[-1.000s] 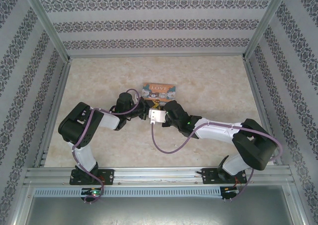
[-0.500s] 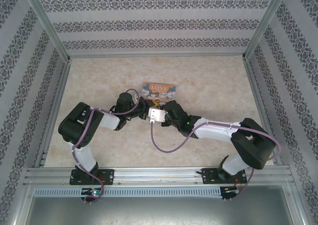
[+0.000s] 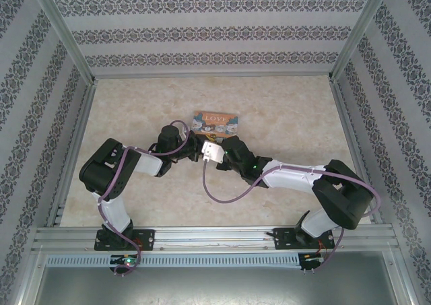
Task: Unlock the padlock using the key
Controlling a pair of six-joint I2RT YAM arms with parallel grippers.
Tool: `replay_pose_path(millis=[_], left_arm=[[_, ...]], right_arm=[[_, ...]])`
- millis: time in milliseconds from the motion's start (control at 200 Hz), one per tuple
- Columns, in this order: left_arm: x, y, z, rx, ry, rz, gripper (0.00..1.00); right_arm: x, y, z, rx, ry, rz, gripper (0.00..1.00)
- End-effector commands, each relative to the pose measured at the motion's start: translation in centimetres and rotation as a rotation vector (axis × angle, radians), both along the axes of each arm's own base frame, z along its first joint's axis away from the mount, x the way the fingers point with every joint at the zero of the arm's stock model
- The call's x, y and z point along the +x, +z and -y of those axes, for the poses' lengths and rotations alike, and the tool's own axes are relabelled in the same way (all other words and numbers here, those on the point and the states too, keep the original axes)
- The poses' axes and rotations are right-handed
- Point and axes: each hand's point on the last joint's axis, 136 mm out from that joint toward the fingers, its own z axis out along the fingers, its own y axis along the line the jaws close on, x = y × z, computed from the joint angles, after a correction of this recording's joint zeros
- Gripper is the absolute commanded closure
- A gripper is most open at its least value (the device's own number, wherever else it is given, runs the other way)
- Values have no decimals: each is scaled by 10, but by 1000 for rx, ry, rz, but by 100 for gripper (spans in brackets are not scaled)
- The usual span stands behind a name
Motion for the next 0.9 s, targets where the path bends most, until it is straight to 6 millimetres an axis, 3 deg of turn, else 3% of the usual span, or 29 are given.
replay_pose_path(millis=[0,280,445,600,894], left_arm=[[-3,18,14,-44,-56,73,96],[-3,15,15,-35,-61,70,96],[-3,11,15,-19,-66,67,90],[-5,9,13,38,-81,71,75],[-5,10,-6,167,-59,90,63]], right_arm=[[15,24,-9,207,-106,0,100],[16,32,-24,474,-212,-102,100],[14,20,-25,516,-254,-123,100],[13,11,-14,565,-320,-140,100],[2,-10,13,656,-445,-206,100]])
